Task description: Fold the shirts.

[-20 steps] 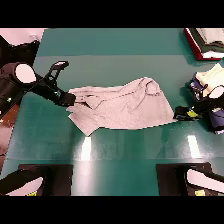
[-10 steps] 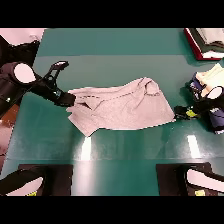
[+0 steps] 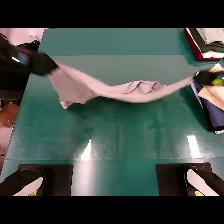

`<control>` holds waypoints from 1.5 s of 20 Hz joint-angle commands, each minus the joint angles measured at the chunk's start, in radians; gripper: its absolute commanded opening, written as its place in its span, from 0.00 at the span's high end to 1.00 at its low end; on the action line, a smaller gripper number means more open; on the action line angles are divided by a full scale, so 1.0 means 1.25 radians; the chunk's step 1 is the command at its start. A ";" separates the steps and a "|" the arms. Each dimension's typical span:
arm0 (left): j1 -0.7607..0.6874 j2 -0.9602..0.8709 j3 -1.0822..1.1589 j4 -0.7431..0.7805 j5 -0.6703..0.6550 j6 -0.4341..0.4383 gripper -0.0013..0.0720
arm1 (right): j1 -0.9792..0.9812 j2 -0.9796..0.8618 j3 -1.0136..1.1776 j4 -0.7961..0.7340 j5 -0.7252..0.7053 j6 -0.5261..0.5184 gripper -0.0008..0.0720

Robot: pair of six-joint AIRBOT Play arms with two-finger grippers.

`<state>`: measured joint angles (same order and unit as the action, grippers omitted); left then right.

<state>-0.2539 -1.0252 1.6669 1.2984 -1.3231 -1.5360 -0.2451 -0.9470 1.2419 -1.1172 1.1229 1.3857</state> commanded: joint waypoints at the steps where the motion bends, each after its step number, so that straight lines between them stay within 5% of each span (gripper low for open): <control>1: 0.001 0.037 0.220 0.008 0.005 -0.002 0.95 | 0.000 0.101 0.170 0.039 -0.051 0.000 0.97; 7: 0.001 0.078 0.427 -0.007 0.020 -0.011 0.95 | -0.002 0.210 0.368 0.017 -0.009 0.002 0.98; 11: 0.001 0.154 0.426 -0.013 0.065 -0.023 0.95 | -0.002 0.237 0.493 -0.154 0.082 0.073 0.98; 18: 0.001 0.158 0.258 0.073 -0.051 -0.023 0.95 | -0.002 0.043 0.687 -0.261 0.464 0.147 0.98; 24: 0.001 -0.005 0.003 0.165 -0.187 0.043 0.95 | -0.002 -0.173 0.472 -0.260 0.569 0.157 0.98; 30: 0.001 -0.265 -0.024 0.173 -0.061 0.078 0.95 | -0.002 -0.369 0.309 -0.258 0.462 0.147 0.98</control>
<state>-0.2539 -1.2263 1.6592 1.4990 -1.4754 -1.4654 -0.2478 -1.3037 1.7107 -1.4403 1.7741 1.5787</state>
